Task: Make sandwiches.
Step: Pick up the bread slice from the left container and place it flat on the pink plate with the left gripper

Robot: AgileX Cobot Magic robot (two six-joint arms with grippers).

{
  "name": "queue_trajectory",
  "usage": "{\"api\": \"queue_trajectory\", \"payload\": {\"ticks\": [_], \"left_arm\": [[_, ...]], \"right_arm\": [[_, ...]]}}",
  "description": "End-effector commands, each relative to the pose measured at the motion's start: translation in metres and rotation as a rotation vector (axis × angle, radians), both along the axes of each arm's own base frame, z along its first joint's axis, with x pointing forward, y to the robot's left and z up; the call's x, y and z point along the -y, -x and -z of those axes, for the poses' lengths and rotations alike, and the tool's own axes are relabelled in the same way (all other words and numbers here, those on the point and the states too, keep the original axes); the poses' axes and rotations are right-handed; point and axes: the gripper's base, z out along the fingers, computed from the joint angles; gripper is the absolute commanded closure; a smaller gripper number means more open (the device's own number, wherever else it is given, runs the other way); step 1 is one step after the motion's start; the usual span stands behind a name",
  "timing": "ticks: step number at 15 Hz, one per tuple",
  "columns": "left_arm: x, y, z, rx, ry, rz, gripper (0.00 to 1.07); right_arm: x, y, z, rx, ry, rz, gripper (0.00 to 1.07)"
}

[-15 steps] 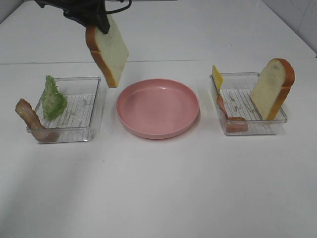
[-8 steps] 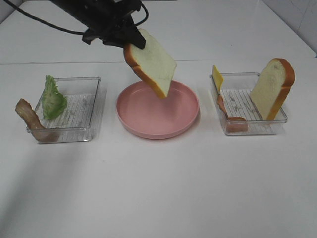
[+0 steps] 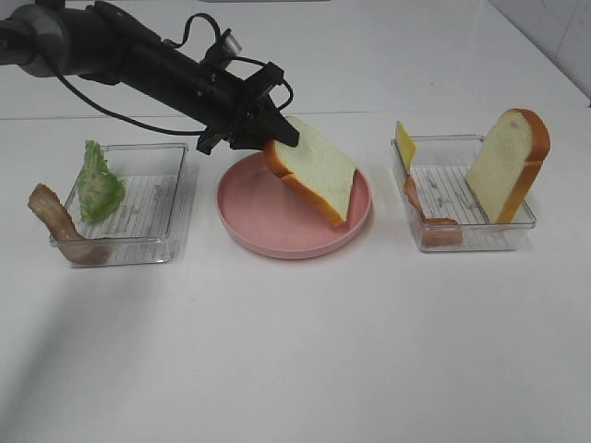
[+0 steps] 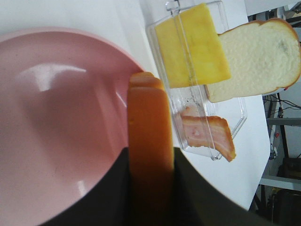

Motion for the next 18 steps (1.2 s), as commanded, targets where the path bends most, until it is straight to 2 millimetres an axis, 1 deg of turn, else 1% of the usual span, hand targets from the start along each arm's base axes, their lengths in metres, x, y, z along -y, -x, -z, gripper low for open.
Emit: {"api": "queue_trajectory", "payload": {"ticks": [1,2,3,4,5,6,7,8,10,11,14,16,18], "left_arm": [[0.001,-0.002,0.008,-0.054,0.020,-0.042,1.07],[0.001,-0.002,0.012,-0.074,0.019,-0.051,1.06],[0.002,-0.002,0.014,-0.087,0.022,-0.053,1.00],[0.001,-0.001,0.014,-0.087,0.018,-0.050,0.90],[0.001,-0.001,0.013,-0.085,0.019,-0.050,0.76],[0.001,-0.001,0.011,-0.071,0.017,-0.042,0.48],[0.001,-0.001,0.011,-0.069,0.016,-0.040,0.43],[0.001,-0.001,0.010,-0.066,0.017,-0.040,0.35],[0.001,-0.001,0.004,-0.048,0.010,-0.038,0.35],[0.000,-0.001,-0.001,-0.019,-0.021,-0.032,0.35],[0.003,0.004,-0.008,0.074,-0.183,0.037,0.35],[0.013,0.012,-0.013,0.121,-0.285,0.103,0.35],[0.020,0.015,-0.025,0.224,-0.436,0.153,0.35]], "right_arm": [[-0.001,0.002,0.000,0.019,-0.012,0.005,0.30],[-0.001,0.002,0.000,0.019,-0.012,0.005,0.30],[-0.001,0.002,0.000,0.019,-0.012,0.005,0.30],[-0.001,0.002,0.000,0.019,-0.012,0.005,0.30],[-0.001,0.002,0.000,0.019,-0.012,0.005,0.30],[-0.001,0.002,0.000,0.019,-0.012,0.005,0.30],[-0.001,0.002,0.000,0.019,-0.012,0.005,0.30],[-0.001,0.002,0.000,0.019,-0.012,0.005,0.30],[-0.001,0.002,0.000,0.019,-0.012,0.005,0.30],[-0.001,0.002,0.000,0.019,-0.011,0.006,0.30],[-0.001,0.002,0.000,0.019,-0.011,0.006,0.30],[-0.001,0.002,0.000,0.019,-0.011,0.006,0.30],[-0.001,0.002,0.000,0.019,-0.013,0.005,0.30]]}}
